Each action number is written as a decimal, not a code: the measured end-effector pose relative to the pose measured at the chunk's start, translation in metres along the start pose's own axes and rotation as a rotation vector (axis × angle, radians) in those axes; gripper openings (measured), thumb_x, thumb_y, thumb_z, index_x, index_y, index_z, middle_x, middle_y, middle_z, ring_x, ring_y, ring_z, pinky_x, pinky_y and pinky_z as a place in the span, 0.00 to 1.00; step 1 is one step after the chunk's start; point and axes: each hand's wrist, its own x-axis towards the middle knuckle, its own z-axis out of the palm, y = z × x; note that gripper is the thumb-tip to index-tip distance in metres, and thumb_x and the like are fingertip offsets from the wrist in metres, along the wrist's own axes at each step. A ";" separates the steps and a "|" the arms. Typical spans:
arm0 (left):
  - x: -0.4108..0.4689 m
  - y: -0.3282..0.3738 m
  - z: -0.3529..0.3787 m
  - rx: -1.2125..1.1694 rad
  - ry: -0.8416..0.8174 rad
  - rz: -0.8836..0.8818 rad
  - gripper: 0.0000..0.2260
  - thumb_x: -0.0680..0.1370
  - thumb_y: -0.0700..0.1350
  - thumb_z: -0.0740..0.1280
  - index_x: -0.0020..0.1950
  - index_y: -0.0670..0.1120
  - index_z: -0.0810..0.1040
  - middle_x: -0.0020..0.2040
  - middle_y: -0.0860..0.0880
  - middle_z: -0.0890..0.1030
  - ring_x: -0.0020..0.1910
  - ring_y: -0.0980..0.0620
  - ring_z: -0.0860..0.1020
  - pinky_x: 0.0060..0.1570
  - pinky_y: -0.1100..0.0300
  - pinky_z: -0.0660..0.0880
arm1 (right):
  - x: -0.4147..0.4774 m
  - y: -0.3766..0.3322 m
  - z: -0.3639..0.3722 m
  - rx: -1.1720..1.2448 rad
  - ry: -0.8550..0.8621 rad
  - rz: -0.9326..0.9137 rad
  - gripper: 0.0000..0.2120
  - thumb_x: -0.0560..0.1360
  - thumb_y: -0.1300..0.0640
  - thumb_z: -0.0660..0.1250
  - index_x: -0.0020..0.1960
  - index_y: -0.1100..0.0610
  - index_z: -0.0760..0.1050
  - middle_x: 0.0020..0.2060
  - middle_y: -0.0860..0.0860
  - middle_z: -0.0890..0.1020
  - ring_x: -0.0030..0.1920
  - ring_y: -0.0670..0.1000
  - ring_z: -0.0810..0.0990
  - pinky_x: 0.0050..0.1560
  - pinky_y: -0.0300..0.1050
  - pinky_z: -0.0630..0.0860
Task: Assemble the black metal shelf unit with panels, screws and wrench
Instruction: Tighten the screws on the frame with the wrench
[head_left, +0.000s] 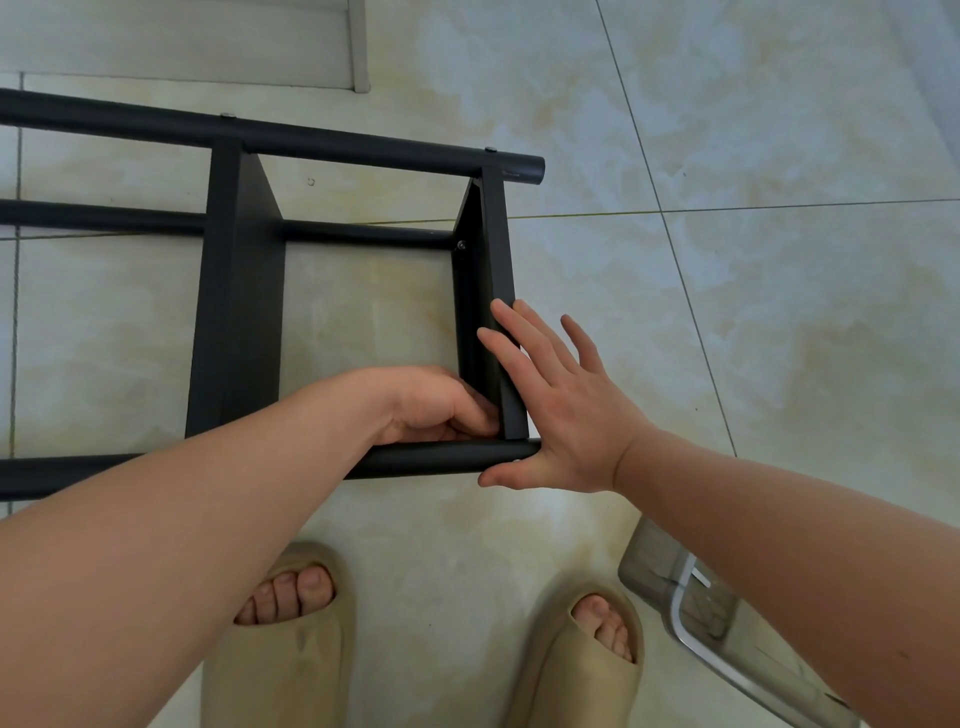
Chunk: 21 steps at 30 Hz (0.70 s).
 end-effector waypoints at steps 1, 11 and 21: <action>0.000 0.000 0.001 0.002 0.002 -0.005 0.09 0.76 0.31 0.63 0.49 0.38 0.83 0.44 0.40 0.84 0.42 0.47 0.83 0.43 0.58 0.79 | 0.000 0.000 0.000 0.000 -0.001 0.000 0.57 0.66 0.20 0.57 0.82 0.56 0.50 0.82 0.53 0.48 0.82 0.54 0.45 0.78 0.67 0.48; 0.001 0.001 0.001 0.029 0.033 0.019 0.10 0.77 0.30 0.64 0.43 0.40 0.83 0.37 0.43 0.83 0.37 0.48 0.83 0.43 0.57 0.80 | 0.000 0.001 0.000 0.008 -0.004 0.003 0.57 0.66 0.20 0.58 0.82 0.56 0.51 0.82 0.53 0.48 0.82 0.53 0.44 0.79 0.66 0.47; 0.001 0.002 0.004 0.096 0.045 0.036 0.07 0.76 0.32 0.65 0.46 0.40 0.83 0.41 0.41 0.84 0.42 0.45 0.83 0.51 0.53 0.79 | 0.000 0.001 -0.001 0.007 -0.017 0.002 0.57 0.66 0.20 0.58 0.82 0.56 0.50 0.82 0.52 0.47 0.82 0.53 0.43 0.79 0.65 0.47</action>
